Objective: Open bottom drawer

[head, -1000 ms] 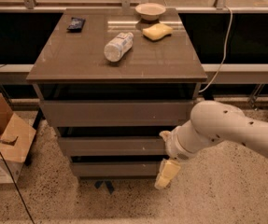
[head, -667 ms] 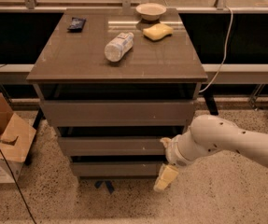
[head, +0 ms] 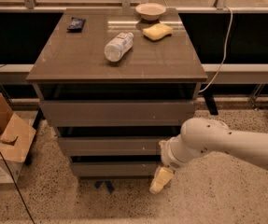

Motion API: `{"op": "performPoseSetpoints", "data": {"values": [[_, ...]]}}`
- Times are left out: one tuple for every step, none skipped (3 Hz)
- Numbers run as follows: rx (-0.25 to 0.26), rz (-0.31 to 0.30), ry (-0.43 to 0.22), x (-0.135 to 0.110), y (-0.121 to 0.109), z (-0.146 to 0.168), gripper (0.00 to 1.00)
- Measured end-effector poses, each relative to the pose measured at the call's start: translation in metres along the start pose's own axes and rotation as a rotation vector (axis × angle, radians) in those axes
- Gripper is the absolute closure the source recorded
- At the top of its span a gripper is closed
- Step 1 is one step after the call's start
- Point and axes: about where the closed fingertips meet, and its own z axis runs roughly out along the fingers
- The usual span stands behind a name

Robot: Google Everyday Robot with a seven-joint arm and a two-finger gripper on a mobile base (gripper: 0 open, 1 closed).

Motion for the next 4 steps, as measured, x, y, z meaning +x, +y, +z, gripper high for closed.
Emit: {"op": "performPoseSetpoints", "data": {"values": [[0.02, 0.055, -0.023, 0.007, 0.003, 0.028, 0.0], [0.05, 0.119, -0.117, 0.024, -0.005, 0.064, 0.0], [0.049, 0.17, -0.193, 0.041, -0.008, 0.09, 0.0], [0.028, 0.265, -0.31, 0.066, -0.017, 0.127, 0.0]]}}
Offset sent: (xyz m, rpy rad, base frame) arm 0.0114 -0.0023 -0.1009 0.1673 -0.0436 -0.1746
